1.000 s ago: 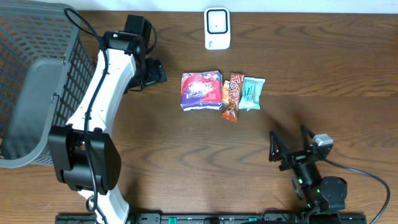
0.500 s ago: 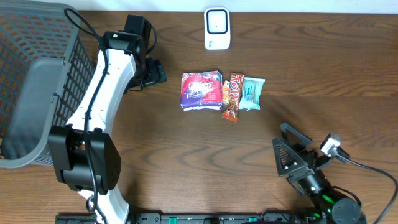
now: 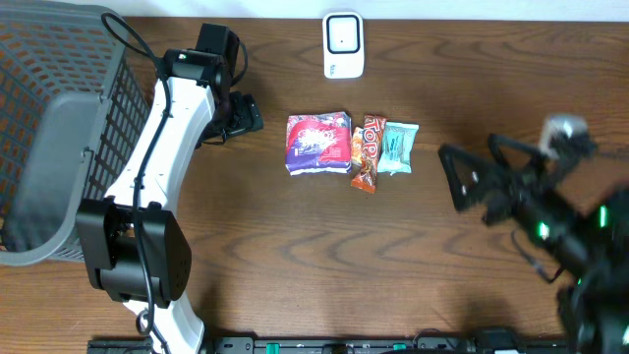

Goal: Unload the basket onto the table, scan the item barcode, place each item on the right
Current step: 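Move the right gripper forward toward the green wipes pack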

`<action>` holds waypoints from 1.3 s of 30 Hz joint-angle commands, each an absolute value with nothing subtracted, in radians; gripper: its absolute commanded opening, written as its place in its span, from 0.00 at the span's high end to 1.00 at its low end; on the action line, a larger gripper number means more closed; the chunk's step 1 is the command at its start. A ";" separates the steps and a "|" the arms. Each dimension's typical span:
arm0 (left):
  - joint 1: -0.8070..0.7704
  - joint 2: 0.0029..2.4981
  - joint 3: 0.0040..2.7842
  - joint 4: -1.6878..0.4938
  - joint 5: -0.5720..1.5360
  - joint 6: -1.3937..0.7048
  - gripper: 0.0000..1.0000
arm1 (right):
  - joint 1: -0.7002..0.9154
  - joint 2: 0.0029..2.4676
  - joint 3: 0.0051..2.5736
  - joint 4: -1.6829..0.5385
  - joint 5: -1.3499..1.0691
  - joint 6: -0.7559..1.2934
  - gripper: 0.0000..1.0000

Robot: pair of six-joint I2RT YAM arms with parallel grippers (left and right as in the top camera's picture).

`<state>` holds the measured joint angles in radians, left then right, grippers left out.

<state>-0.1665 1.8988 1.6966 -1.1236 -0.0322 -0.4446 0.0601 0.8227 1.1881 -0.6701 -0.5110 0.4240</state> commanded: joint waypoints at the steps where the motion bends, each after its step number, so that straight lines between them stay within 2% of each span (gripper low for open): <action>1: -0.162 1.887 1.694 -1.129 -0.046 -0.439 0.02 | 0.051 1.010 1.387 -0.829 -0.503 0.191 0.01; 5: -0.162 1.887 1.694 -1.129 -0.046 -0.439 0.02 | 0.051 1.221 1.560 -1.074 -0.473 0.125 0.01; 9: -0.162 1.887 1.694 -1.129 -0.046 -0.439 0.02 | 0.051 1.340 1.579 -1.128 -0.481 0.126 0.01; 15: -0.162 1.887 1.694 -1.129 -0.046 -0.439 0.02 | 0.052 1.468 1.578 -1.111 -0.458 0.125 0.01; 21: -0.162 1.887 1.694 -1.129 -0.046 -0.439 0.02 | 0.052 1.587 1.576 -1.069 -0.312 0.126 0.01; 26: -0.162 1.887 1.694 -1.129 -0.046 -0.439 0.02 | 0.051 1.695 1.576 -1.000 -0.312 0.157 0.01; 29: -0.162 1.887 1.694 -1.129 -0.046 -0.439 0.02 | 0.048 1.760 1.576 -0.959 -0.312 0.196 0.04; 34: -0.162 1.887 1.694 -1.129 -0.046 -0.439 0.02 | 0.043 1.873 1.576 -0.931 -0.320 0.247 0.05; 39: -0.162 1.887 1.694 -1.129 -0.046 -0.439 0.02 | 0.043 1.987 1.576 -0.920 -0.371 0.246 0.13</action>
<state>-0.1665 1.8988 1.6966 -1.1233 -0.0326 -0.4446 0.0498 1.9400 1.5558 -0.9234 -0.3286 0.2291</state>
